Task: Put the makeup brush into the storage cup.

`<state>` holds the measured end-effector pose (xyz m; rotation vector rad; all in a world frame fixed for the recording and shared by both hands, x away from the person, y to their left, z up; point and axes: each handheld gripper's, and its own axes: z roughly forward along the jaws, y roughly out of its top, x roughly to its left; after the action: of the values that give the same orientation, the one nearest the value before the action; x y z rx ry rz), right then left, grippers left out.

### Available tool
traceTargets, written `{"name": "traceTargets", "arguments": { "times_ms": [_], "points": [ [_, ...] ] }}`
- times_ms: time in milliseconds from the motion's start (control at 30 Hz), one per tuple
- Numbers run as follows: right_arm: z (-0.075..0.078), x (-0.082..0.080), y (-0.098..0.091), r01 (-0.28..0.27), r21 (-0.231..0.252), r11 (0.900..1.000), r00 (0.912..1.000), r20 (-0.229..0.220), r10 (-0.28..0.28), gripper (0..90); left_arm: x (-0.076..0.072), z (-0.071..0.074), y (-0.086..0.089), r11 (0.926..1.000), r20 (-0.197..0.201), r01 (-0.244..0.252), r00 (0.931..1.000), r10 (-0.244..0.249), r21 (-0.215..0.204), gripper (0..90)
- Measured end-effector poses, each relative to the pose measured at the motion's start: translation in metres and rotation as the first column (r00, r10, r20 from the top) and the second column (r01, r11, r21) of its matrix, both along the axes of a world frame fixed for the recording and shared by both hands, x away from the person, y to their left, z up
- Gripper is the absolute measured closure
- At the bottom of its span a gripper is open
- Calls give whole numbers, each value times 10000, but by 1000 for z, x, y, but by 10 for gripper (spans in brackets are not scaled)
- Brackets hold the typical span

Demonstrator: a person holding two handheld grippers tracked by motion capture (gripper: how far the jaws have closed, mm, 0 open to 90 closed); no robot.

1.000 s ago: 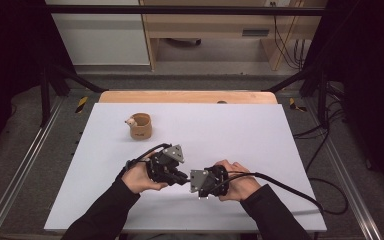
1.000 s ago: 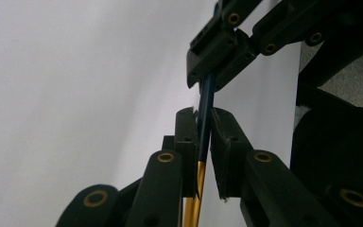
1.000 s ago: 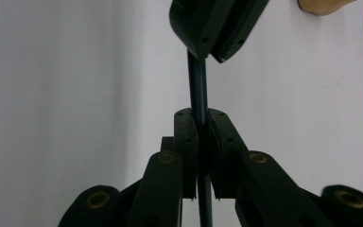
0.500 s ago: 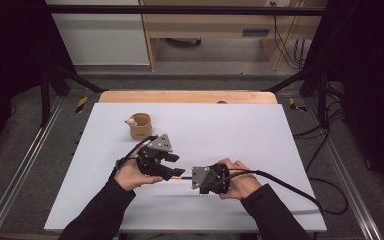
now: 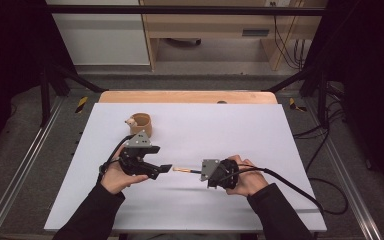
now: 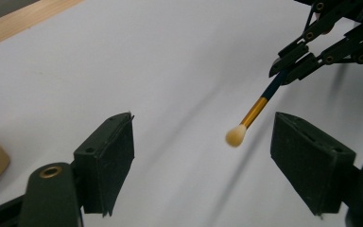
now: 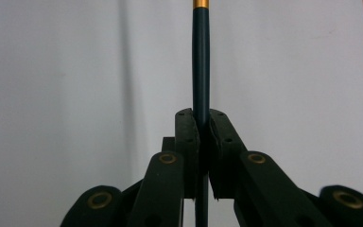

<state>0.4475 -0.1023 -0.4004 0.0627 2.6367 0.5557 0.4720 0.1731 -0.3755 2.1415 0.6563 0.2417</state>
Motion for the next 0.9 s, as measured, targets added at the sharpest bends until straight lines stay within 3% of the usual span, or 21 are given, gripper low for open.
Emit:
{"name": "traceTargets", "arguments": {
  "times_ms": [200, 433, 800, 900],
  "points": [
    [-3, 2, -13, 406, 269, 9988, 9991, -120, -402, 840, -3, -6, 11, 9974, 92, -543, 9985, 548, -482, 181],
    [-6, 3, -26, 1189, 885, 9889, 9928, -217, -1175, 839, -8, -13, 18, 9938, 190, -882, 9958, 897, -684, 164],
    [-20, 3, -38, 2105, 2139, 9539, 9773, -685, -2004, 839, -12, -22, 23, 9849, 182, -1308, 9909, 1337, -1137, 160],
    [-26, 2, -40, 2357, 2649, 9350, 9712, -989, -2168, 839, -14, -25, 23, 9826, 161, -1384, 9898, 1414, -1239, 150]
  ]
}}
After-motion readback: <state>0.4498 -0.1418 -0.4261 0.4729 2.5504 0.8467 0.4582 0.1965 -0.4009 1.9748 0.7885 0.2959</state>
